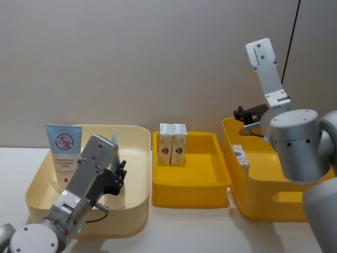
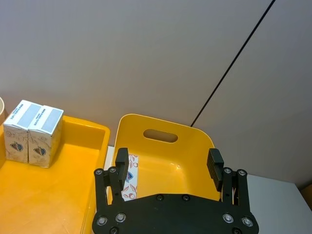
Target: Bimanual collaborative sorting of washing and personal care products
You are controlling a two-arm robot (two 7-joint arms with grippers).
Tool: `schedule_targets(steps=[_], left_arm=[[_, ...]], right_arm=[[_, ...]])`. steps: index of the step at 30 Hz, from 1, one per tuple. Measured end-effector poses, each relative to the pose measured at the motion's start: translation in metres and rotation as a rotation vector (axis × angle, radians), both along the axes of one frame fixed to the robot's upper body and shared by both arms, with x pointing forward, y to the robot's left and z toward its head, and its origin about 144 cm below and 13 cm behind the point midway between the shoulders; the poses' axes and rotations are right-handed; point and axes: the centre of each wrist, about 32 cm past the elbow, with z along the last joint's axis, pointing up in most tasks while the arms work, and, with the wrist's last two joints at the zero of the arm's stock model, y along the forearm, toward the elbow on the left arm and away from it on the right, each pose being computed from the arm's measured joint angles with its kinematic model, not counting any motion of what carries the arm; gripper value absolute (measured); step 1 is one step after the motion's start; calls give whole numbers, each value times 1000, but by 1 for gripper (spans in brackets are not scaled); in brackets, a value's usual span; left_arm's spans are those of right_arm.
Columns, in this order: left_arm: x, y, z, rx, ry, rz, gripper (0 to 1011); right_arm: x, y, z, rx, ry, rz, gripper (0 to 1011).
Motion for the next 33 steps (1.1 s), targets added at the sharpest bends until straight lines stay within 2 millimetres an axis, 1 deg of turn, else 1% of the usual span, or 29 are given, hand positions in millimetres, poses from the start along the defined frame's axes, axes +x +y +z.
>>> schedule_targets(steps=[3, 4, 7, 24, 33], left_arm=[[0, 0, 0, 0, 0, 0, 324], [0, 0, 0, 0, 1, 0, 268], [0, 0, 0, 0, 1, 0, 234], [0, 0, -1, 0, 2, 1, 125], [0, 0, -1, 0, 2, 1, 85]], right_arm=[[0, 0, 0, 0, 0, 0, 1001], [0, 0, 0, 0, 0, 0, 1001], [0, 0, 0, 0, 0, 0, 1001], [0, 0, 0, 0, 0, 0, 1001], [0, 0, 0, 0, 0, 0, 1001]])
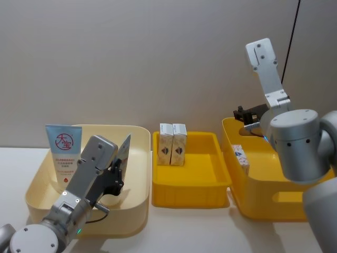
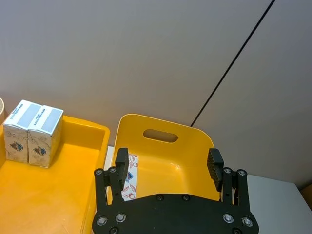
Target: Bimanual collaborative sorting of washing and personal care products
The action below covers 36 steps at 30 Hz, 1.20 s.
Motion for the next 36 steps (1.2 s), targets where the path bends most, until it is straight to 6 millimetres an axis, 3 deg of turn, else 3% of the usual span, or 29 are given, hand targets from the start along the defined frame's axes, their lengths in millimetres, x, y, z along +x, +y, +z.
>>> schedule_targets(steps=[28, 36], left_arm=[[1, 1, 3, 3, -10, 2, 81], [6, 5, 26, 25, -78, 13, 81]], right_arm=[[0, 0, 0, 0, 0, 0, 1001], [0, 0, 0, 0, 0, 0, 1001]])
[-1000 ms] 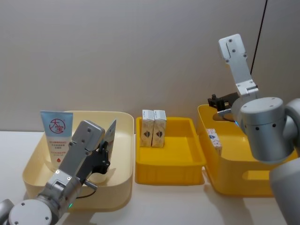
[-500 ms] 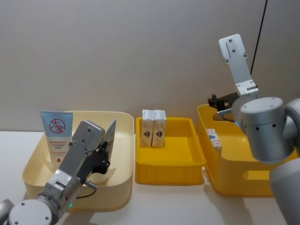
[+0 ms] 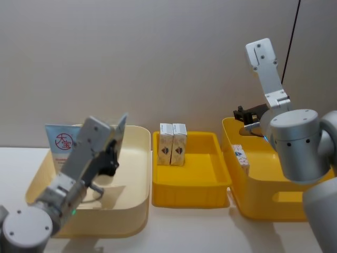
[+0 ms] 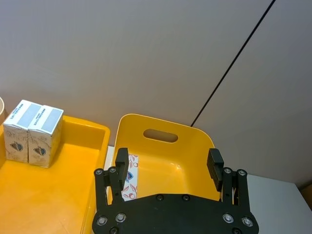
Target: Bimanual collaborative sorting of washing and personal care products
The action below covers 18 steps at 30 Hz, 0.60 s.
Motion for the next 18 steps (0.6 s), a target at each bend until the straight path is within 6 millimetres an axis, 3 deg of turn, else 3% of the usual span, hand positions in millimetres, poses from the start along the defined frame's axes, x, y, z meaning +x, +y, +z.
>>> schedule_targets(steps=[6, 18], left_arm=[[8, 3, 30, 22, -75, 7, 81], [18, 4, 67, -14, -190, -12, 82]], right_arm=[[0, 0, 0, 0, 0, 0, 1001], [0, 0, 0, 0, -1, 1, 1001]])
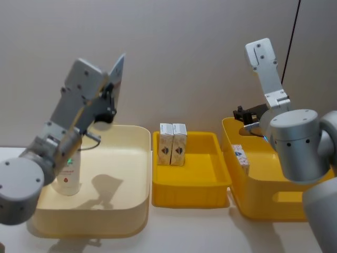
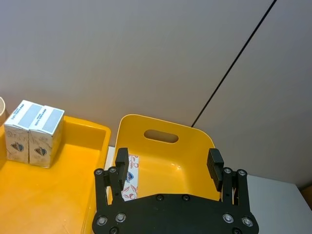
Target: Bimanual collaborative sorting of washing and personal care products
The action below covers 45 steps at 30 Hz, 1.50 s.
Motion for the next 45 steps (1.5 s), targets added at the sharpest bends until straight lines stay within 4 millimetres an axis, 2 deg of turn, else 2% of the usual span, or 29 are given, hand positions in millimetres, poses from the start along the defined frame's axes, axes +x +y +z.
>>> schedule_targets(steps=[7, 14, 30, 45], left_arm=[[6, -2, 17, -85, -58, -59, 81], [10, -6, 25, -180, -93, -115, 80], [10, -22, 27, -346, -112, -198, 81], [8, -26, 32, -380, -94, -227, 81]], right_arm=[[0, 2, 0, 2, -16, 42, 1001], [-3, 3, 2, 20, -35, 119, 1001], [-10, 6, 6, 93, -58, 344, 1001], [-10, 7, 5, 71, -61, 495, 1001]])
